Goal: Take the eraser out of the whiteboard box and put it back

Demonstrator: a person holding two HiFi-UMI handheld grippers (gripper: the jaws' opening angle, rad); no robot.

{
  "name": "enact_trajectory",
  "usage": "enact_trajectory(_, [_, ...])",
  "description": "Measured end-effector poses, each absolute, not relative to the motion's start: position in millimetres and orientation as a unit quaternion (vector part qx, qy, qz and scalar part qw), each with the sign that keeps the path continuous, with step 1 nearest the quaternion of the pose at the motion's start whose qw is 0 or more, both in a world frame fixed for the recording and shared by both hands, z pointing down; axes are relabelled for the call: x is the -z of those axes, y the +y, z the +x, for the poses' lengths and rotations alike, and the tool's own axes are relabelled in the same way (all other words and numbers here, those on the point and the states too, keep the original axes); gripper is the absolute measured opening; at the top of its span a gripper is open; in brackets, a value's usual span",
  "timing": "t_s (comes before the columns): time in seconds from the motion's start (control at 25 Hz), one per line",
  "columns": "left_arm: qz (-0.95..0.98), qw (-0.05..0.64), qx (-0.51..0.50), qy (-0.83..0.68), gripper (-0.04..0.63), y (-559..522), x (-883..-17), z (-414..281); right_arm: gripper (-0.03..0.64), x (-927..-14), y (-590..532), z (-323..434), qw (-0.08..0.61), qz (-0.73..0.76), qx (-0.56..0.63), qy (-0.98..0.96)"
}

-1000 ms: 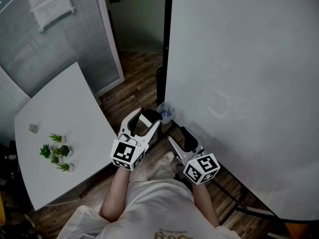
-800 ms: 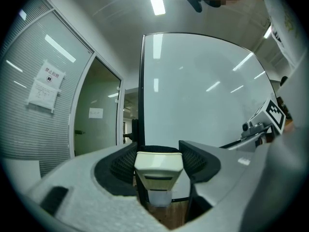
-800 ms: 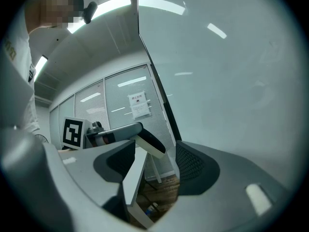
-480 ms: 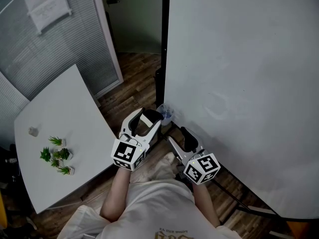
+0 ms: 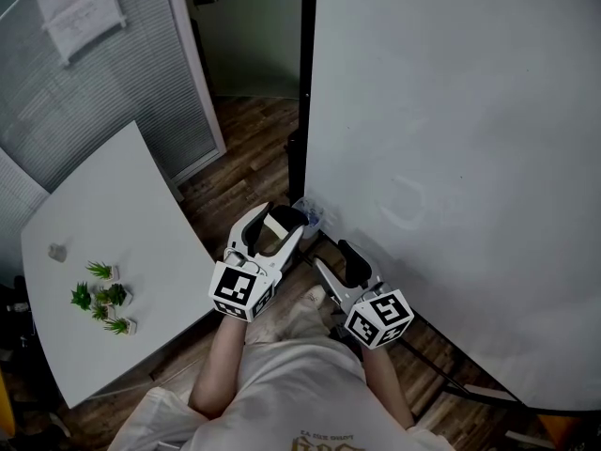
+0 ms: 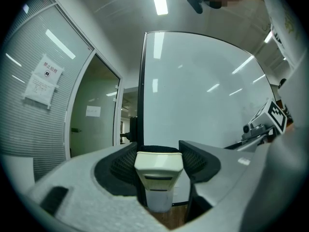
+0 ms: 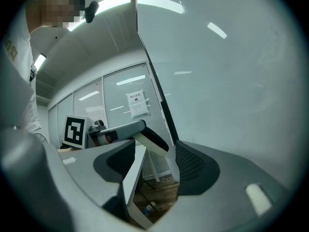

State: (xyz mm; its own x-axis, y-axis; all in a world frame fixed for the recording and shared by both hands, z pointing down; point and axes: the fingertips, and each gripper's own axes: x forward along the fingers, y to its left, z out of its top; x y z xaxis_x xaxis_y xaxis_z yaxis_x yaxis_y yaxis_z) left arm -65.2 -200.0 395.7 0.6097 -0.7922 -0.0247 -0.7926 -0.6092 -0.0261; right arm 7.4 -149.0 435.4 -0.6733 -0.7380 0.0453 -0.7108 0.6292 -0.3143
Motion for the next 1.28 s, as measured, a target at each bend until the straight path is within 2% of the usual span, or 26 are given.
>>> enact_trajectory(1.28, [-0.905,-0.010,0.015,0.424,0.268,-227,-420,-48,0.256,-449,-170,19,0.038,-0.412,0.173,0.894])
